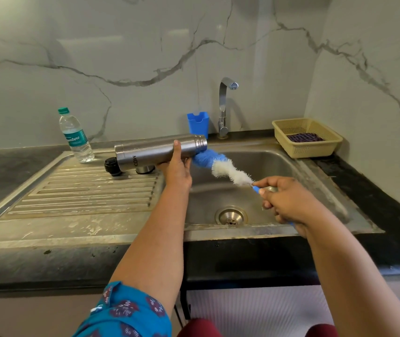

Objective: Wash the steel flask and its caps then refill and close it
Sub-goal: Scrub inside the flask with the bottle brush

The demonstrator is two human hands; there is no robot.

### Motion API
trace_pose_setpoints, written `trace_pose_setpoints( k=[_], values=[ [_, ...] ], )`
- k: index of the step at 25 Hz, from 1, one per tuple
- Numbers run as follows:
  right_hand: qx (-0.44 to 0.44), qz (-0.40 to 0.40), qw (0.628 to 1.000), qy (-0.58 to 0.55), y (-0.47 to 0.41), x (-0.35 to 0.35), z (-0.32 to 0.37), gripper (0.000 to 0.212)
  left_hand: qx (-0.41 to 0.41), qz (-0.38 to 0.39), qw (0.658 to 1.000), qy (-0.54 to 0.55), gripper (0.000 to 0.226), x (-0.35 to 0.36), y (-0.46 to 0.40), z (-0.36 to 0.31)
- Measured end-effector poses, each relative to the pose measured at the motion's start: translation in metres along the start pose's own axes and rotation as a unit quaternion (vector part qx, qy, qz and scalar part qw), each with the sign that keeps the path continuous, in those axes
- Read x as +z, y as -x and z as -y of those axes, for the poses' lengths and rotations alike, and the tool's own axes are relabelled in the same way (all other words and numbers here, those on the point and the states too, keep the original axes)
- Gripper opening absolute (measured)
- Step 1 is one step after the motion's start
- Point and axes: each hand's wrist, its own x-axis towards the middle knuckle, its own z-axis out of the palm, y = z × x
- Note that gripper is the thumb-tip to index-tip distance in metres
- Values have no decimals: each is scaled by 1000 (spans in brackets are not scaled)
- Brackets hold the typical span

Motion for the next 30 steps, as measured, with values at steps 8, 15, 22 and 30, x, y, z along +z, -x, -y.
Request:
trace_pose_setpoints(
  k=[8, 15, 22, 30],
  values=[
    [12, -13, 1000, -1, -7, 12, -1, 18, 42, 35, 992, -114, 88, -2, 0, 11],
    [16, -11, 1000, 12, -8, 8, -1, 17, 68, 52, 979, -186, 102, -7, -4, 16],
    [28, -2, 1000, -2, -12, 11, -2, 18, 75, 59, 973, -212, 104, -1, 4, 20],
    [49, -15, 999, -6, -22, 10, -14, 19, 54, 89, 959, -264, 90, 4, 16, 19]
  ],
)
